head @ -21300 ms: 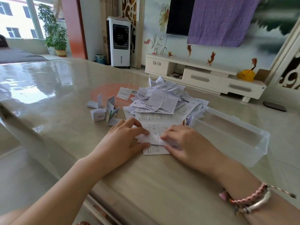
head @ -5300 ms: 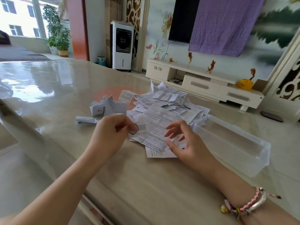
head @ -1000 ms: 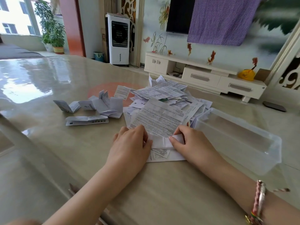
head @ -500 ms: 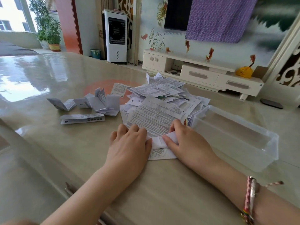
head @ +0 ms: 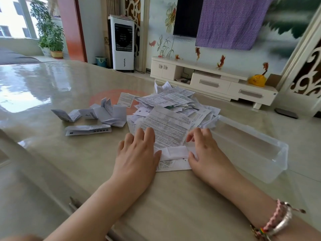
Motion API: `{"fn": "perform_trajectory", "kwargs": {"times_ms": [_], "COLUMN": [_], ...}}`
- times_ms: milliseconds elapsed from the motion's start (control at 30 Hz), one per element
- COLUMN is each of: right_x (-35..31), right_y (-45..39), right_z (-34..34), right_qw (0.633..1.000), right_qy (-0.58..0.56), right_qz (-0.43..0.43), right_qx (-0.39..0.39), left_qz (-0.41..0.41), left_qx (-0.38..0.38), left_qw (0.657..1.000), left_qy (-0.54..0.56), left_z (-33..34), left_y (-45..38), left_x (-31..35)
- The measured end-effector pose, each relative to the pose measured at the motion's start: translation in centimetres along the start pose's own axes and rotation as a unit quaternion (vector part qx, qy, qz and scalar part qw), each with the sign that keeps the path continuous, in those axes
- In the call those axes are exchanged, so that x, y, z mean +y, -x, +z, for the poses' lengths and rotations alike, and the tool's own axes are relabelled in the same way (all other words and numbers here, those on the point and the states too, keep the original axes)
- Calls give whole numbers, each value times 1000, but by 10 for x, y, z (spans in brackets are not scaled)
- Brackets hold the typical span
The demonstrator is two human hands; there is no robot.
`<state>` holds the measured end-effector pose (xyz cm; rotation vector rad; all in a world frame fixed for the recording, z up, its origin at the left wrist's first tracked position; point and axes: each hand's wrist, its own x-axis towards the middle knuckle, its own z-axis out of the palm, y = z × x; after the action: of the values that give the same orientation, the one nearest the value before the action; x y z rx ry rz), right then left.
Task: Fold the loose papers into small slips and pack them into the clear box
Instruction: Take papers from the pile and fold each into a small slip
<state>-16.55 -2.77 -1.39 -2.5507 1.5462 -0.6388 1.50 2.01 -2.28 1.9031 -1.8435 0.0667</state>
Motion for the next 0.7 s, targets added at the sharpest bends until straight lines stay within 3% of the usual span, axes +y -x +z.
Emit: {"fn": "perform_trajectory", "kwargs": {"times_ms": [200,400,500,700], "right_x": [3,2,1,-4], "right_y": [0,0,-1,1], "right_z": [-5,-7,-7,-5], "right_qw": [984,978,976,972], "right_qy": [-49,3,22,65], "right_qz": [-171,-209,-215,-225], "right_qx": [-21,-23,-16,-1], "left_qz": [73,115,123,235], "left_qx": [15,-62,-62,10], "left_qw": [996,980,976,972], "left_qy": [56,149,170,23], "left_z": [2,-4,-7,-11], "left_y": [-4,-7,-7,-4], "left_x": [-7,-23,-28,-33]}}
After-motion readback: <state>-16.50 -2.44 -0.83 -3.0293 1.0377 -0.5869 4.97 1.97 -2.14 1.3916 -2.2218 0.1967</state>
